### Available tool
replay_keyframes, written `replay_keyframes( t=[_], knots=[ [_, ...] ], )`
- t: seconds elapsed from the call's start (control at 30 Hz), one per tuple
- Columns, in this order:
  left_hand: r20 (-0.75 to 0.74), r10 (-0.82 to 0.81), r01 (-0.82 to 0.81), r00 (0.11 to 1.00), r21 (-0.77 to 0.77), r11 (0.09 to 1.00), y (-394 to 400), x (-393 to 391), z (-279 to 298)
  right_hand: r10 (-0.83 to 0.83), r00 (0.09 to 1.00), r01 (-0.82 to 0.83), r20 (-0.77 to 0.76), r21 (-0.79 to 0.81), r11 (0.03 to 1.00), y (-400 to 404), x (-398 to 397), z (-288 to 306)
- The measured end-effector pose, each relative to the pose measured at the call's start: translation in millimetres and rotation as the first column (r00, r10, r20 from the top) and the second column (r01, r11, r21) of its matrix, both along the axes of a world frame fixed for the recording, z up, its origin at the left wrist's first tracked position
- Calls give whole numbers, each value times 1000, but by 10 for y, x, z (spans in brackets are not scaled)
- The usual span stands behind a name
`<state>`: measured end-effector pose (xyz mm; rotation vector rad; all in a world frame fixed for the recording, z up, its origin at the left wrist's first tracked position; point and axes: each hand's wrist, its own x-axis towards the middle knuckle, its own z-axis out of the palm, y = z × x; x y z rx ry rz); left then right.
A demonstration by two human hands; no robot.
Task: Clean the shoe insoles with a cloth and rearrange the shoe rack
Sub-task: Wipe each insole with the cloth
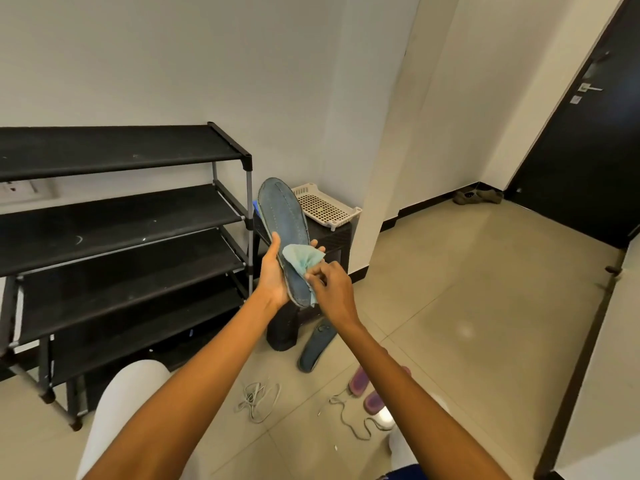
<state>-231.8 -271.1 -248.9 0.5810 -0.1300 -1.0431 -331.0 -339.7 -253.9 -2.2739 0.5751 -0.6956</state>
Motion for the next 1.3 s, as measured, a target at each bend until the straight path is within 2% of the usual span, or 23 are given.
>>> replay_keyframes(
  t=[0.1, 0.13, 0.3, 0.37, 0.43, 0.47, 0.53, 0.6, 0.67, 0.77, 0.9, 0.97, 1.03, 1.07, 1.13, 1.2, 1.3],
  knots=[
    [57, 10, -12, 998, 32, 999, 2, -140, -53, -106, 993, 102, 59, 56, 993, -22, 58, -3],
    [48, 19, -21, 999, 43, 999, 4, -173, -96, -111, 992, 110, 51, 28, 994, 21, 80, -12],
    [-100, 49, -52, 994, -27, 998, 116, -70, -201, 89, 990, -112, -107, -239, 964, 186, 12, -87],
    [-96, 35, -36, 995, -13, 999, 112, -55, -225, 4, 987, -54, -162, -305, 951, 60, 2, -29],
    [-69, 19, -20, 997, -17, 1000, 64, -80, -218, -109, 985, 68, -134, -277, 958, 5, 28, 46],
    [-61, 15, -16, 998, -25, 1000, 42, -88, -204, -108, 989, 79, -102, -255, 964, 38, 46, 52],
    [-84, 21, -25, 996, -50, 998, 41, -82, -156, -2, 999, -10, -51, -238, 971, 173, 35, 22],
    [-122, 36, -45, 992, -79, 996, 73, -40, -155, 88, 995, -99, -51, -303, 948, 217, -44, -22],
    [-118, 22, -30, 993, -68, 997, 77, -49, -171, 32, 996, -60, -82, -358, 932, 100, -50, -11],
    [-82, 16, -19, 997, -30, 999, 33, -104, -167, -99, 992, 69, -79, -312, 948, 42, -15, 5],
    [-135, 43, -50, 990, -46, 998, 58, -63, -190, 101, 988, -129, -118, -255, 958, 154, -84, -67],
    [-74, 38, -41, 997, -37, 998, 97, -42, -172, 36, 999, -34, 15, -129, 991, 65, -86, 20],
    [27, 28, -27, 999, -18, 999, 112, -66, -135, -114, 971, 89, 209, 124, 988, -14, -34, 176],
    [58, 23, -24, 998, 6, 1000, 112, -78, -128, -158, 952, 106, 261, 201, 974, -32, 5, 244],
    [93, 30, -37, 995, 72, 997, 103, -112, -103, -136, 950, 84, 282, 187, 979, -15, 87, 323],
    [106, 59, -71, 993, 109, 992, 87, -136, -78, -44, 974, 19, 222, 116, 993, 58, 150, 272],
    [20, 34, -34, 999, 16, 999, 60, -121, -64, 4, 988, -5, 156, 6, 1000, 221, 125, 10]
  ],
)
